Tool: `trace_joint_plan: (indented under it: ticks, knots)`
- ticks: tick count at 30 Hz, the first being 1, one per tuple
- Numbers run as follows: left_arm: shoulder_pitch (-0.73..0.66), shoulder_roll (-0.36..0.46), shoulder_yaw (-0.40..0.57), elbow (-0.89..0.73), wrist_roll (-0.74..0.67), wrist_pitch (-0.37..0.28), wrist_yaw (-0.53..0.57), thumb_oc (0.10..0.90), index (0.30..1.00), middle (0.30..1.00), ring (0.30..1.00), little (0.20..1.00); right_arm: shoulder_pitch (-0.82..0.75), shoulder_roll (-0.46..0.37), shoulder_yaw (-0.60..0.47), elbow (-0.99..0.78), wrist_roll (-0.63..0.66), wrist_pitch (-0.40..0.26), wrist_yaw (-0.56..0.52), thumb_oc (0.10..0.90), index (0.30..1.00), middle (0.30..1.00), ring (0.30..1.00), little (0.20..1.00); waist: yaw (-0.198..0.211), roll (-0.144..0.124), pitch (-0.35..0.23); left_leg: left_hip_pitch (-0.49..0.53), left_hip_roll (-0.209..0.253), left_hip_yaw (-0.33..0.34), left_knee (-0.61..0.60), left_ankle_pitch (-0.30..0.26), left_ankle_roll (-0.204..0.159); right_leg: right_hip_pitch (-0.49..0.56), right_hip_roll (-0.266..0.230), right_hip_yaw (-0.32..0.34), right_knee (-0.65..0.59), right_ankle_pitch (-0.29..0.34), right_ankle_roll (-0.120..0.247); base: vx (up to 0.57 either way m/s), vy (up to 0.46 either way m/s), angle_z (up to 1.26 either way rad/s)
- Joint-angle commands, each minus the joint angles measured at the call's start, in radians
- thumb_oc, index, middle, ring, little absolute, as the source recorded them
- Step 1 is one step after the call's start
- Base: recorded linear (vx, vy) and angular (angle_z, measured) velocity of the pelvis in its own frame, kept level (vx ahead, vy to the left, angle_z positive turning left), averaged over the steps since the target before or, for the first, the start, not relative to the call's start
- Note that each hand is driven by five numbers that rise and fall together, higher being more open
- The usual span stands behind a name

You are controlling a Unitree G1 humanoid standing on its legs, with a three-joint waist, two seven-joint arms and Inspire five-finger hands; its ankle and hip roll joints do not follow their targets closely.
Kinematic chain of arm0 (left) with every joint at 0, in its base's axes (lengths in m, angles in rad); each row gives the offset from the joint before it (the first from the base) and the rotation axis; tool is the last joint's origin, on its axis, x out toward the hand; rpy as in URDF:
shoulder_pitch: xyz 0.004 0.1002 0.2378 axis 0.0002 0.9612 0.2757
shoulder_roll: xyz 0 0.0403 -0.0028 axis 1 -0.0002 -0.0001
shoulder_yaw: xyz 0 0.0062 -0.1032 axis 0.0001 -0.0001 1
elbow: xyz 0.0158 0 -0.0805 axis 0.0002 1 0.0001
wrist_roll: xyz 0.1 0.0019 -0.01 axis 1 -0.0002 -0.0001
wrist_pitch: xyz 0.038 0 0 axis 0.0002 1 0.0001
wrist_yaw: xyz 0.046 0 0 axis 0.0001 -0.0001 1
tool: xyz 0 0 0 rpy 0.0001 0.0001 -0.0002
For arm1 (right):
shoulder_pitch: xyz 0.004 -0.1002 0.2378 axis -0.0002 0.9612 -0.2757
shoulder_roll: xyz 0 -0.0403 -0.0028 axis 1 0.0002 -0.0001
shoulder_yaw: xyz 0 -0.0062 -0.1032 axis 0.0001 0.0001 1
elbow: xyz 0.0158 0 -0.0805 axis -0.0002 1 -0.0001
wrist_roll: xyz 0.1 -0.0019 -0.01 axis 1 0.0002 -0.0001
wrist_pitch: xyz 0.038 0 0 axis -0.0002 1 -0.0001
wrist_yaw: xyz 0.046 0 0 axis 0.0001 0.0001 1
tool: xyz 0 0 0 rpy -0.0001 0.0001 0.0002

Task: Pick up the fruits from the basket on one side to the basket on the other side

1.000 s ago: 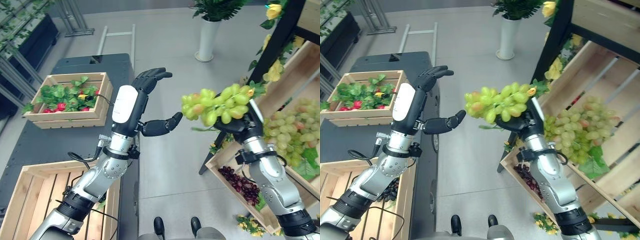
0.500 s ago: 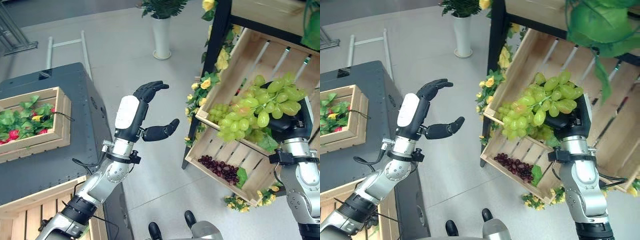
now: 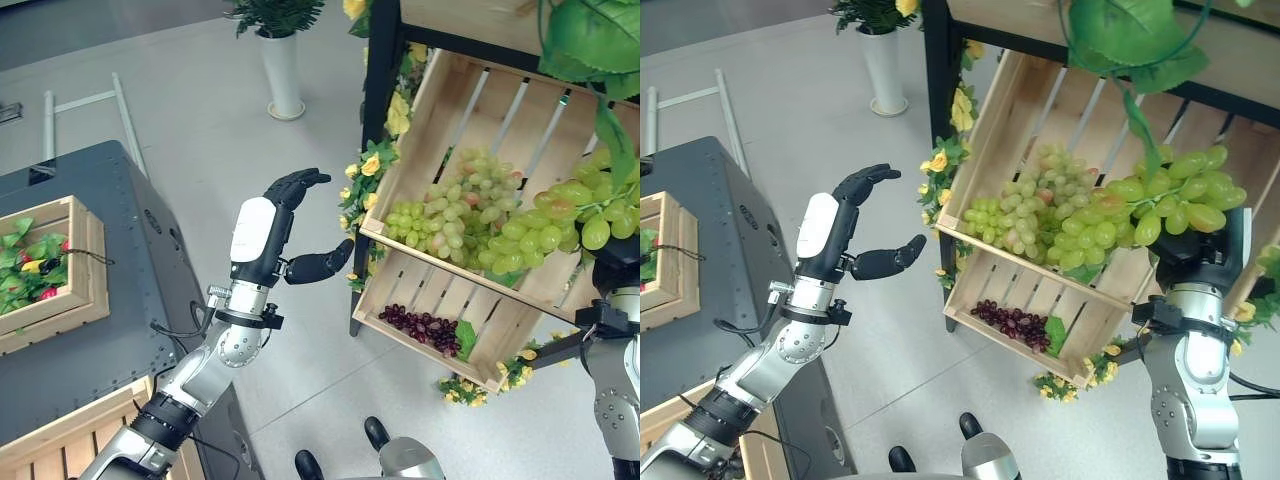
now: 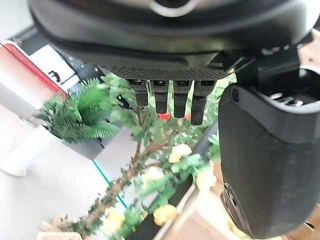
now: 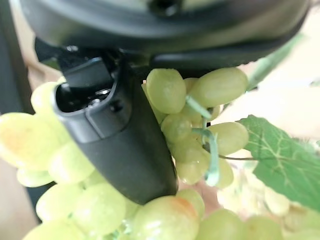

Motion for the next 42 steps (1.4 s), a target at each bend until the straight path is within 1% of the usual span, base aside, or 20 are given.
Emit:
trace_joint_plan:
  ticks: [1,4,5,6,7,8,10,14,18,26,31,32,33,34,35,36,37,38,39,42]
  knots:
    - [-0.09,-0.01,-0.009,0.015,-0.018,-0.032,0.077,0.8,0.9,0.9,0.9,0.9,-0.09,-0.042,-0.112,0.004,0.028,-0.045,-0.059,0.4,0.3,0.3,0.3,0.3,0.017,0.007,-0.114,0.039,-0.013,-0.041,0.009,-0.138,0.02,-0.052,0.071,-0.051,0.028,0.021,0.008,0.02,-0.024,-0.12]
    - [-0.096,-0.009,-0.023,0.024,-0.025,-0.034,0.079,0.8,0.9,0.9,0.9,0.9,-0.107,-0.053,-0.107,0.065,0.032,-0.031,-0.079,0.4,0.3,0.3,0.3,0.3,0.022,0.003,-0.116,0.038,-0.012,-0.045,0.009,-0.136,0.019,-0.049,0.07,-0.055,0.026,0.022,0.007,0.01,-0.021,-0.02]
    - [-0.1,-0.006,-0.033,0.028,-0.034,-0.035,0.077,0.8,0.9,0.9,0.9,0.9,-0.13,-0.071,-0.102,0.115,0.063,0.039,-0.067,0.4,0.3,0.3,0.3,0.3,0.028,-0.002,-0.12,0.036,-0.011,-0.049,0.009,-0.136,0.017,-0.048,0.069,-0.061,0.022,0.023,0.007,0.02,-0.041,0.01]
    - [-0.102,-0.004,-0.037,0.026,-0.035,-0.034,0.074,0.8,0.9,0.9,0.9,0.9,-0.142,-0.082,-0.097,0.134,0.079,0.069,-0.074,0.4,0.3,0.3,0.3,0.3,0.03,-0.004,-0.121,0.036,-0.011,-0.049,0.009,-0.136,0.016,-0.048,0.068,-0.063,0.022,0.023,0.007,0.0,0.0,0.0]
    - [-0.102,-0.003,-0.036,0.026,-0.036,-0.034,0.074,0.8,0.9,0.9,0.9,0.9,-0.145,-0.084,-0.096,0.136,0.081,0.071,-0.074,0.4,0.3,0.3,0.3,0.3,0.029,-0.004,-0.121,0.036,-0.011,-0.05,0.009,-0.136,0.016,-0.048,0.068,-0.063,0.022,0.023,0.006,0.02,-0.024,0.04]
    - [-0.102,0.001,-0.043,0.028,-0.035,-0.044,0.07,0.8,0.9,0.9,0.9,0.9,-0.166,-0.1,-0.085,0.197,0.113,0.103,-0.072,0.4,0.3,0.3,0.3,0.3,0.038,-0.01,-0.124,0.033,-0.01,-0.057,0.009,-0.135,0.015,-0.046,0.066,-0.069,0.019,0.024,0.006,0.01,-0.024,0.04]
    - [-0.103,0.003,-0.047,0.028,-0.029,-0.049,0.066,0.8,0.9,0.9,0.9,0.9,-0.184,-0.114,-0.082,0.231,0.132,0.124,-0.074,0.4,0.3,0.3,0.3,0.3,0.041,-0.013,-0.125,0.031,-0.01,-0.062,0.009,-0.134,0.013,-0.045,0.066,-0.074,0.017,0.025,0.006,0.01,-0.027,0.09]
    - [-0.122,0.021,-0.071,0.01,-0.052,-0.036,0.047,0.8,0.9,0.9,0.9,0.9,-0.256,-0.172,-0.054,0.353,0.164,0.186,-0.098,0.4,0.3,0.3,0.3,0.3,0.064,-0.025,-0.13,0.026,-0.01,-0.081,0.009,-0.133,0.011,-0.041,0.061,-0.091,0.008,0.028,0.004,0.01,-0.027,0.08]
    - [-0.131,0.03,-0.089,-0.004,-0.076,-0.034,0.025,0.8,0.9,0.9,0.9,0.9,-0.325,-0.201,-0.021,0.432,0.192,0.218,-0.12,0.4,0.3,0.3,0.3,0.3,0.087,-0.031,-0.129,0.022,-0.014,-0.102,0.009,-0.13,0.01,-0.034,0.058,-0.106,0.007,0.028,0.001,0.0,-0.02,0.06]
    - [-0.141,0.04,-0.109,-0.018,-0.095,-0.015,0.018,0.8,0.9,0.9,0.9,0.9,-0.414,-0.213,0.033,0.502,0.179,0.232,-0.157,0.4,0.3,0.3,0.3,0.3,0.11,-0.032,-0.125,0.024,-0.017,-0.121,0.009,-0.129,0.008,-0.023,0.052,-0.123,0.004,0.029,-0.002,0.0,-0.01,0.08]
    - [-0.144,0.048,-0.111,-0.015,-0.106,-0.018,0.003,0.8,0.9,0.9,0.9,0.9,-0.471,-0.251,0.055,0.558,0.12,0.284,-0.194,0.4,0.3,0.3,0.3,0.3,0.122,-0.033,-0.127,0.025,-0.018,-0.129,0.009,-0.129,0.005,-0.018,0.049,-0.13,0.004,0.028,-0.001,0.0,-0.002,0.01]
    - [-0.144,0.052,-0.11,-0.017,-0.112,-0.02,-0.002,0.8,0.9,0.9,0.9,0.9,-0.484,-0.267,0.058,0.582,0.073,0.319,-0.189,0.4,0.3,0.3,0.3,0.3,0.124,-0.033,-0.128,0.024,-0.018,-0.131,0.009,-0.128,0.004,-0.018,0.048,-0.132,0.004,0.03,0.0,0.0,0.0,0.0]
    - [-0.145,0.057,-0.11,-0.02,-0.115,-0.02,-0.007,0.8,0.9,0.9,0.9,0.9,-0.497,-0.295,0.072,0.618,-0.03,0.386,-0.163,0.8,0.9,0.9,0.9,0.9,0.126,-0.034,-0.129,0.024,-0.017,-0.131,0.009,-0.127,0.002,-0.018,0.047,-0.133,0.003,0.031,0.001,0.0,0.0,0.0]
    - [-0.145,0.061,-0.109,-0.026,-0.118,-0.017,-0.011,0.8,0.9,0.9,0.9,0.9,-0.504,-0.318,0.085,0.645,-0.097,0.419,-0.126,0.8,0.9,0.9,0.9,0.9,0.127,-0.035,-0.13,0.024,-0.017,-0.132,0.009,-0.126,0.002,-0.018,0.048,-0.133,0.003,0.031,0.001,0.0,0.0,0.0]
    - [-0.145,0.062,-0.108,-0.028,-0.118,-0.016,-0.013,0.8,0.9,0.9,0.9,0.9,-0.509,-0.329,0.091,0.659,-0.115,0.425,-0.11,0.8,0.9,0.9,0.9,0.9,0.127,-0.035,-0.13,0.023,-0.017,-0.132,0.009,-0.126,0.001,-0.018,0.048,-0.132,0.003,0.031,0.001,0.0,0.0,0.0]
    - [-0.145,0.067,-0.109,-0.033,-0.12,-0.011,-0.012,0.8,0.9,0.9,0.9,0.9,-0.524,-0.375,0.117,0.699,-0.18,0.45,-0.057,0.8,0.9,0.9,0.9,0.9,0.127,-0.038,-0.132,0.022,-0.017,-0.13,0.009,-0.124,0.0,-0.019,0.049,-0.13,0.004,0.032,0.001,0.0,0.0,0.0]
    - [-0.144,0.07,-0.107,-0.037,-0.123,-0.008,-0.014,0.8,0.9,0.9,0.9,0.9,-0.531,-0.399,0.123,0.715,-0.205,0.46,-0.028,0.8,0.9,0.9,0.9,0.9,0.127,-0.039,-0.132,0.022,-0.016,-0.128,0.009,-0.123,-0.001,-0.019,0.049,-0.131,0.004,0.031,0.002,0.0,0.0,0.0]
    - [-0.144,0.07,-0.105,-0.038,-0.124,-0.007,-0.015,0.8,0.9,0.9,0.9,0.9,-0.534,-0.405,0.124,0.721,-0.217,0.465,-0.011,0.8,0.9,0.9,0.9,0.9,0.127,-0.039,-0.132,0.022,-0.015,-0.128,0.009,-0.123,-0.002,-0.019,0.049,-0.131,0.004,0.031,0.002,0.0,-0.013,0.04]
    - [-0.143,0.075,-0.1,-0.04,-0.128,-0.008,-0.025,0.8,0.9,0.9,0.9,0.9,-0.542,-0.442,0.138,0.737,-0.238,0.473,0.047,0.8,0.9,0.9,0.9,0.9,0.127,-0.043,-0.132,0.023,-0.013,-0.126,0.009,-0.12,-0.004,-0.02,0.049,-0.132,0.008,0.031,0.002,0.0,-0.014,0.04]
    - [-0.144,0.079,-0.093,-0.051,-0.128,-0.002,-0.037,0.8,0.9,0.9,0.9,0.9,-0.555,-0.493,0.165,0.75,-0.333,0.457,0.115,0.8,0.9,0.9,0.9,0.9,0.125,-0.047,-0.132,0.024,-0.011,-0.124,0.009,-0.119,-0.006,-0.022,0.051,-0.131,0.011,0.031,0.002,-0.01,-0.015,0.06]
